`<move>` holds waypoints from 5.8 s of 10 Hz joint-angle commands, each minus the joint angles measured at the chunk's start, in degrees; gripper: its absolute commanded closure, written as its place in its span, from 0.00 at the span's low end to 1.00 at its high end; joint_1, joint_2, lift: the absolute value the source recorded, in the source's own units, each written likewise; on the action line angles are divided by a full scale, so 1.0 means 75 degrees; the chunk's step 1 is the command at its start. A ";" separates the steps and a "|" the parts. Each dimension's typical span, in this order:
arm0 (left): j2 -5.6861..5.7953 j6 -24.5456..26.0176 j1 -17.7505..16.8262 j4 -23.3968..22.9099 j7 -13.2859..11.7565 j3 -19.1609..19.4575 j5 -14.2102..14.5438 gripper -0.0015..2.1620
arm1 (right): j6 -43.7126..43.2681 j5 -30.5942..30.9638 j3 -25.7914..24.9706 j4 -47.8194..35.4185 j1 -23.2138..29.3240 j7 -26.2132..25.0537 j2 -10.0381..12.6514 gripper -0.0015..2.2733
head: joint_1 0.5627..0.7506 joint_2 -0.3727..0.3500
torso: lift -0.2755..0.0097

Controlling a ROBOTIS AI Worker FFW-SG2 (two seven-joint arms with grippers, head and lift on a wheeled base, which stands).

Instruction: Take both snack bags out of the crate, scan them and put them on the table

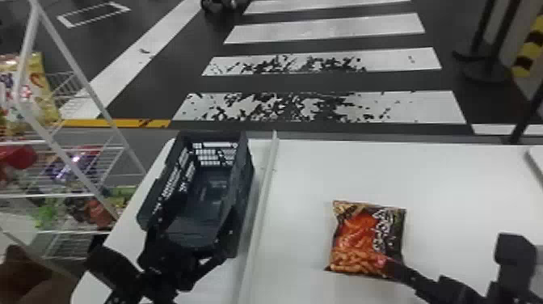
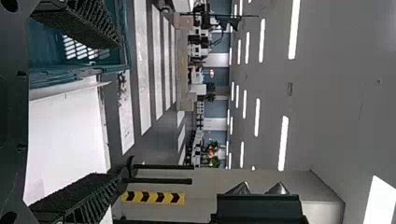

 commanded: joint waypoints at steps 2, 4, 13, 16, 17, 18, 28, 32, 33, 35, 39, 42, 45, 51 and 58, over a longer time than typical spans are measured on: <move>0.0007 0.0008 0.0000 0.0042 0.0011 -0.0003 0.0000 0.00 | 0.0001 -0.0009 0.0011 0.0380 -0.0246 0.0199 0.0007 0.09 | 0.70 0.83 | 0.64; 0.0030 0.0008 0.0000 0.0054 0.0034 -0.0015 0.0000 0.00 | -0.0023 0.0003 0.0011 0.0649 -0.0398 0.0269 0.0007 0.23 | 0.70 0.83 | 0.64; 0.0042 0.0032 -0.0012 0.0089 0.0152 -0.0038 0.0000 0.00 | -0.0280 -0.0138 -0.0434 -0.0335 0.0141 0.0445 0.0007 0.99 | 0.70 0.82 | 0.64; 0.0042 0.0055 -0.0012 0.0125 0.0175 -0.0038 0.0012 0.00 | -0.1148 0.2136 0.0480 -0.1777 0.0645 -0.0036 0.0007 0.99 | 0.70 0.76 | 0.64; 0.0042 0.0055 -0.0012 0.0148 0.0187 -0.0038 0.0012 0.00 | -0.1359 0.3108 0.0914 -0.2070 0.0680 -0.0247 0.0007 0.99 | 0.70 0.74 | 0.64; 0.0042 0.0055 0.0000 0.0160 0.0187 -0.0038 0.0035 0.00 | -0.1687 0.4386 0.1511 -0.2257 0.0738 -0.0610 0.0007 0.99 | 0.70 0.73 | 0.64; 0.0089 0.0055 -0.0082 0.0335 0.0222 -0.0038 0.0129 0.00 | -0.2530 1.2566 0.5660 -0.0827 0.0715 -0.1629 -0.0117 0.99 | 0.70 0.77 | 0.64; 0.0077 0.0055 -0.0105 0.0371 0.0245 -0.0038 0.0141 0.00 | -0.2976 1.2683 0.5894 -0.0687 0.0973 0.0234 -0.0586 0.98 | 0.70 0.89 | 0.64; 0.0077 0.0055 -0.0094 0.0371 0.0245 -0.0038 0.0141 0.00 | -0.2952 1.2589 0.5847 -0.0699 0.0984 0.0679 -0.0586 0.67 | 0.70 0.91 | 0.64; 0.0077 0.0055 -0.0094 0.0371 0.0257 -0.0038 0.0141 0.00 | -0.2882 1.2073 0.5695 -0.0839 0.1031 0.0867 -0.0562 0.00 | 0.70 0.95 | 0.64; 0.0089 0.0055 -0.0094 0.0371 0.0257 -0.0038 0.0141 0.00 | -0.2835 0.9495 0.4488 -0.1952 0.1336 0.1980 -0.0516 0.02 | 0.70 0.96 | 0.64; 0.0100 0.0079 -0.0058 0.0359 0.0245 -0.0038 0.0141 0.00 | -0.3444 0.6694 0.3269 -0.2199 0.1301 0.2824 -0.0246 0.03 | 0.70 0.99 | 0.64; 0.0100 0.0079 -0.0012 0.0335 0.0245 -0.0038 0.0141 0.00 | -0.4523 0.4773 0.2390 -0.1202 0.0844 0.3281 0.0007 0.16 | 0.70 1.00 | 0.64; 0.0077 0.0266 -0.0023 0.0359 0.0257 -0.0050 0.0094 0.00 | -0.5390 0.4925 0.2472 0.0426 -0.0094 0.3738 0.0007 0.99 | 0.70 0.96 | 0.64; 0.0136 0.0266 -0.0070 0.0371 0.0257 -0.0109 0.0082 0.00 | -0.5484 0.5710 0.2906 0.2559 -0.1512 0.4769 0.0007 0.99 | 0.70 1.00 | 0.64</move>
